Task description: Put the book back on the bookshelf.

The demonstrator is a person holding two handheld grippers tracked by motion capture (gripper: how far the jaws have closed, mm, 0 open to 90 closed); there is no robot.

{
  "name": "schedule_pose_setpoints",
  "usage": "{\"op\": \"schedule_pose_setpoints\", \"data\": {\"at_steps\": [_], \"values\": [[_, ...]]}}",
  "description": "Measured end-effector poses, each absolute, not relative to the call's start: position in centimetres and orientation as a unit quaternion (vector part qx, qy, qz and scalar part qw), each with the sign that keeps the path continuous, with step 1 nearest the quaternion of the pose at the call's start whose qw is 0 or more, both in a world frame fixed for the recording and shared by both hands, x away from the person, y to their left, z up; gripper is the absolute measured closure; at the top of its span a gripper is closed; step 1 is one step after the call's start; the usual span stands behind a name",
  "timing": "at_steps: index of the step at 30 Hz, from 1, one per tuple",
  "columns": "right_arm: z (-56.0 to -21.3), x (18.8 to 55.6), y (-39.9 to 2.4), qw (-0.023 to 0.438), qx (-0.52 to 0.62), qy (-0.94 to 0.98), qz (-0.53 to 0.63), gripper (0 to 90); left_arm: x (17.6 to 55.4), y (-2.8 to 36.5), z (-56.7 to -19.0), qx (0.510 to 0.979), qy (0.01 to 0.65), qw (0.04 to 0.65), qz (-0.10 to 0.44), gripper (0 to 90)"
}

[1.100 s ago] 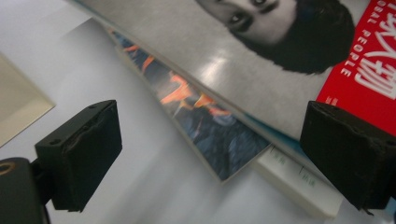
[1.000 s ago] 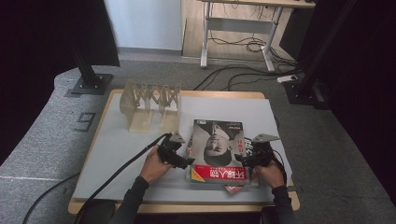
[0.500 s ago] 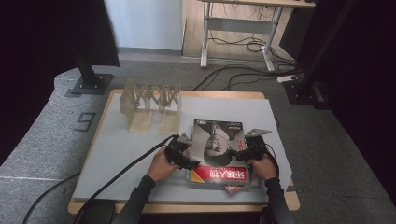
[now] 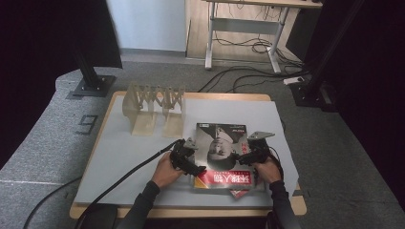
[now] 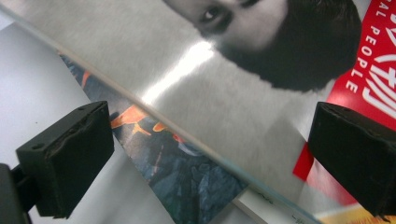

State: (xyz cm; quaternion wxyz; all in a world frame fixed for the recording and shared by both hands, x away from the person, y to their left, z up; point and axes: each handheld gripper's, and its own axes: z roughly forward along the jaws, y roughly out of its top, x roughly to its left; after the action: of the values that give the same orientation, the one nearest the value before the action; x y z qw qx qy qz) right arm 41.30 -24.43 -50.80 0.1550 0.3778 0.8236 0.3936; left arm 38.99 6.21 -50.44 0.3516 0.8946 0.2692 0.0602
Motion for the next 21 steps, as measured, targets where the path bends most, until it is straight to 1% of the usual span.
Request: {"op": "schedule_pose_setpoints", "data": {"at_steps": [4,16,18,21], "values": [[-50.8,41.4,-23.4,0.148,0.356,0.834,0.394,0.1,38.8,6.3,-50.4,0.897,0.267,0.346,0.058,0.0],[-50.3,41.2,-22.7,0.146,0.334,0.850,0.380,0.8,37.5,6.3,-50.4,0.900,0.266,0.338,0.067,0.0],[-50.2,41.1,-22.3,0.141,0.313,0.857,0.383,4.9,37.5,6.3,-50.4,0.899,0.267,0.340,0.069,0.0],[-50.1,41.0,-22.3,0.144,0.320,0.856,0.381,4.4,37.6,6.4,-50.3,0.898,0.268,0.343,0.062,0.0]]}}
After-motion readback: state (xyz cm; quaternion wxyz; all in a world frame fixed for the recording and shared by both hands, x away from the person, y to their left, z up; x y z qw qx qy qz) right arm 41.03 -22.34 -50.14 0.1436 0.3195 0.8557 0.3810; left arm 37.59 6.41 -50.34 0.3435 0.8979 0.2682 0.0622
